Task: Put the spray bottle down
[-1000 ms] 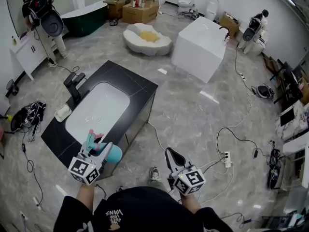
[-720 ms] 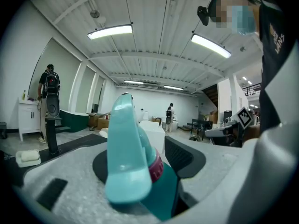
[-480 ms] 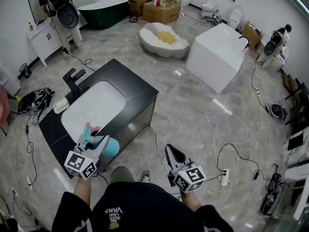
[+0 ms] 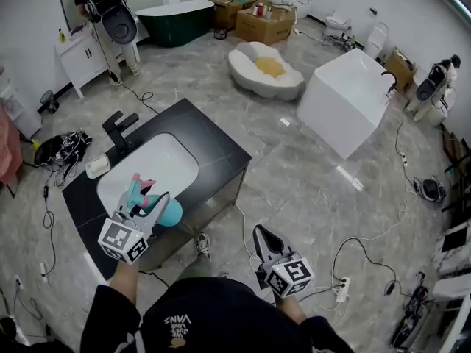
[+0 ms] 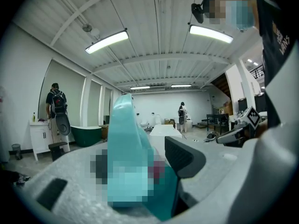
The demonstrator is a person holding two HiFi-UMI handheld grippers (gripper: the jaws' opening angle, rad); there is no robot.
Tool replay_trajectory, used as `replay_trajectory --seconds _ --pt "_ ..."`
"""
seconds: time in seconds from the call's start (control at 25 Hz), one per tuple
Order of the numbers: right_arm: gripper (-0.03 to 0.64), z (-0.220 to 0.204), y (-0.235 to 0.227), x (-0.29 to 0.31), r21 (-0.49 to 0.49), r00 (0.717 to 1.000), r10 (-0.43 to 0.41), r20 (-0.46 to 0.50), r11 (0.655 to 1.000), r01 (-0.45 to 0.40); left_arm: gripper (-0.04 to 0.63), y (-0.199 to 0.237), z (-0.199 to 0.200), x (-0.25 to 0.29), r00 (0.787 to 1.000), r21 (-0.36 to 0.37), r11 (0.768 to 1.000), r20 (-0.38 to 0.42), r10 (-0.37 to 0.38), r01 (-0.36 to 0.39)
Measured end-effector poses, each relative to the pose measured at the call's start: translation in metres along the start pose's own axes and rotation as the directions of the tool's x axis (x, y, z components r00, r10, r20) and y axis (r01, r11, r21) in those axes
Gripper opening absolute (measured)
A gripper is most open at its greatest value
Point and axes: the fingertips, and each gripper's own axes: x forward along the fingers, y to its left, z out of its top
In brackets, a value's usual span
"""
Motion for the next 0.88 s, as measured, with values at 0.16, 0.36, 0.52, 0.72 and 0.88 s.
replay_trajectory --seconds 0.16,0.36,0.52,0.72,0.88 --pt "0.008 0.01 -0.006 0.032 -0.004 1.0 0.011 -0.007 1.0 -0.011 0.215 0.036 0.014 0.027 1.0 0.015 1.0 0.021 0.017 -0.018" --pt "0.008 0.02 -0.013 0.085 -0.016 0.999 0.026 -0.034 1.0 -0.027 0.215 0.083 0.025 0.067 0.999 0.029 0.999 0.052 0.016 -0.018" --pt "0.008 0.026 -0.012 0.127 -0.023 0.997 0.049 -0.059 0.998 -0.05 0.215 0.121 0.034 0.095 0.998 0.067 0.998 0.066 0.003 -0.008" --pt "0.008 0.034 -0.014 0.173 -0.038 0.996 0.049 -0.079 0.998 -0.052 0.215 0.162 0.039 0.133 0.998 0.109 0.994 0.063 -0.02 0.013" --pt "0.008 0.036 -0.017 0.204 -0.043 0.994 0.035 -0.102 0.998 -0.039 0.215 0.194 0.032 0.163 0.997 0.125 0.992 0.061 -0.043 0.035"
